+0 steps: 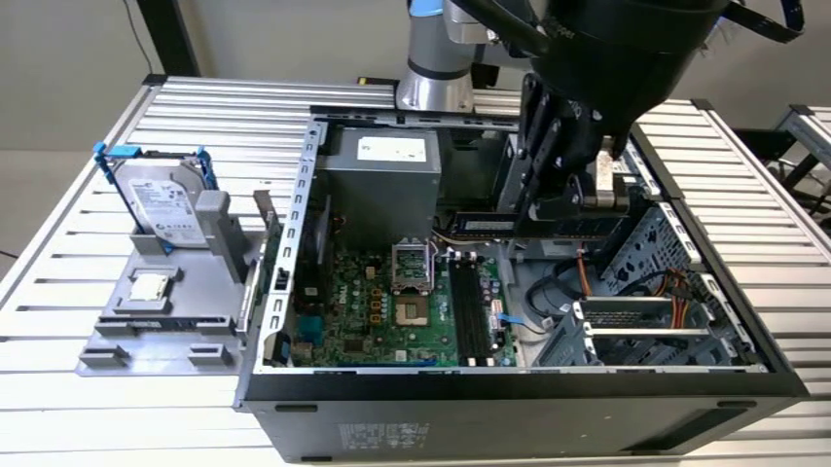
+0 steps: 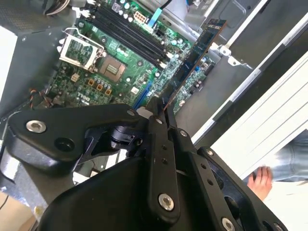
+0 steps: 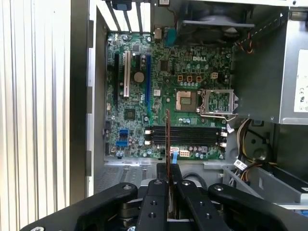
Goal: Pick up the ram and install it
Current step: 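Pick up the ram and move it above insertion slot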
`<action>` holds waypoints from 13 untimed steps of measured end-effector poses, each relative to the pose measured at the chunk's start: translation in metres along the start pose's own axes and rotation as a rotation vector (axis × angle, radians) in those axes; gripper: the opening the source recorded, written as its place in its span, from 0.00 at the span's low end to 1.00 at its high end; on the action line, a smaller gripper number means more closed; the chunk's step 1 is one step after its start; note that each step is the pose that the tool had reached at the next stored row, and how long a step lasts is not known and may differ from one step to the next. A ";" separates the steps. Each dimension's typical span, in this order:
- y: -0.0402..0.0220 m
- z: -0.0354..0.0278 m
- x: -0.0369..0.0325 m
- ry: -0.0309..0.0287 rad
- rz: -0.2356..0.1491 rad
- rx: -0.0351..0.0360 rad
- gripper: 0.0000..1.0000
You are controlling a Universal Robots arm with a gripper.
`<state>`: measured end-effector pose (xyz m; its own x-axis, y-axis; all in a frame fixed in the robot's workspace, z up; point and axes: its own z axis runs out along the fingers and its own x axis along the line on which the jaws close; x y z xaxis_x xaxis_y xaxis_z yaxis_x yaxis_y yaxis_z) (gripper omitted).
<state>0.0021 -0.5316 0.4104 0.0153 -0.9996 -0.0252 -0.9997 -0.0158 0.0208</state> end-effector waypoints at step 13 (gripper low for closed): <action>-0.0022 0.0000 -0.0005 -0.0001 0.000 0.0001 0.00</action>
<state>0.0042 -0.5310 0.4104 0.0153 -0.9996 -0.0253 -0.9997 -0.0158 0.0208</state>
